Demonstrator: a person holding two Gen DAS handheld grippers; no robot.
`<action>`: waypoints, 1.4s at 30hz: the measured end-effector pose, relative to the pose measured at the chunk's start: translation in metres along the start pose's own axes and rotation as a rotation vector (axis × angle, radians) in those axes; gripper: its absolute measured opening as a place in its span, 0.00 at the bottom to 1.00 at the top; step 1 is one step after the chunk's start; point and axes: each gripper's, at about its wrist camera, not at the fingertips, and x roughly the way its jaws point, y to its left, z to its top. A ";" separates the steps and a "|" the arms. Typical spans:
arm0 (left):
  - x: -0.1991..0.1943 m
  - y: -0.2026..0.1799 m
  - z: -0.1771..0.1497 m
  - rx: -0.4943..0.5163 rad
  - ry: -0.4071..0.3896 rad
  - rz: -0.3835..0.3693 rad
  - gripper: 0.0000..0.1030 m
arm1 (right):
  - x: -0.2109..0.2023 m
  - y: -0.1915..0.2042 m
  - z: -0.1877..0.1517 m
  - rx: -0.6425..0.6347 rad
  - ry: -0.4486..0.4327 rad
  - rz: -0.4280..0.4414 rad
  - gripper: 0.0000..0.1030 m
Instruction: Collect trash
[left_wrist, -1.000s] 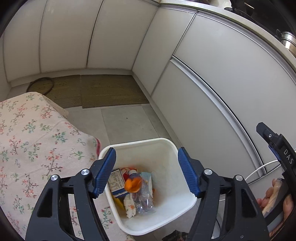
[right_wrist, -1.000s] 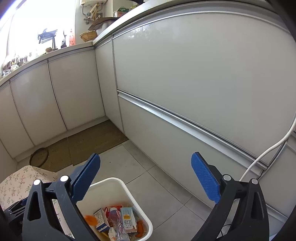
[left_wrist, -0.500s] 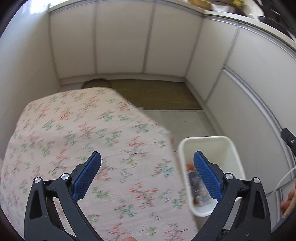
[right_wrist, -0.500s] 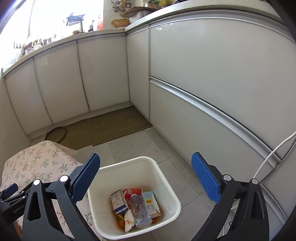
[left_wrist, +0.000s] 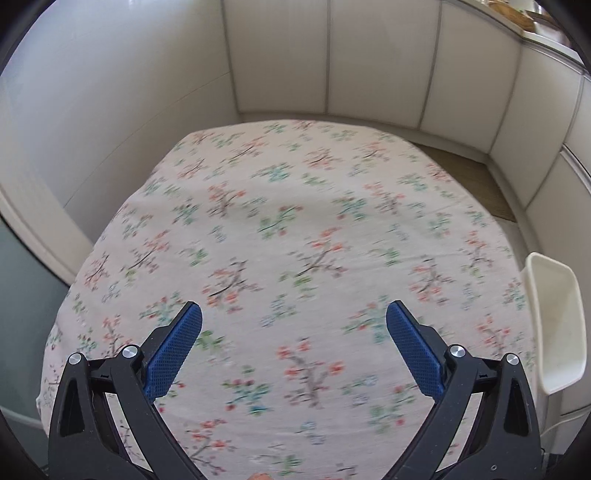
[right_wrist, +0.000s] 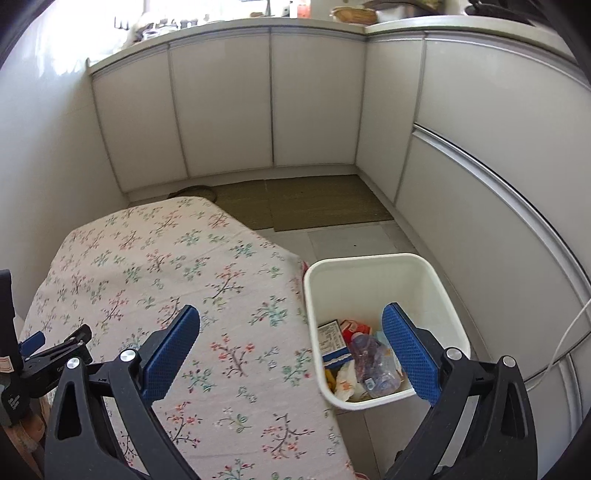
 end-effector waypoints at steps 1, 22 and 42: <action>0.002 0.009 -0.003 -0.006 0.004 0.007 0.93 | 0.000 0.011 -0.003 -0.019 0.001 0.006 0.93; 0.053 0.072 -0.051 0.025 0.028 0.077 0.93 | 0.021 0.091 -0.043 -0.190 0.084 0.075 0.93; -0.029 0.038 -0.013 0.019 -0.059 -0.094 0.93 | -0.029 0.071 -0.016 -0.168 -0.087 0.025 0.93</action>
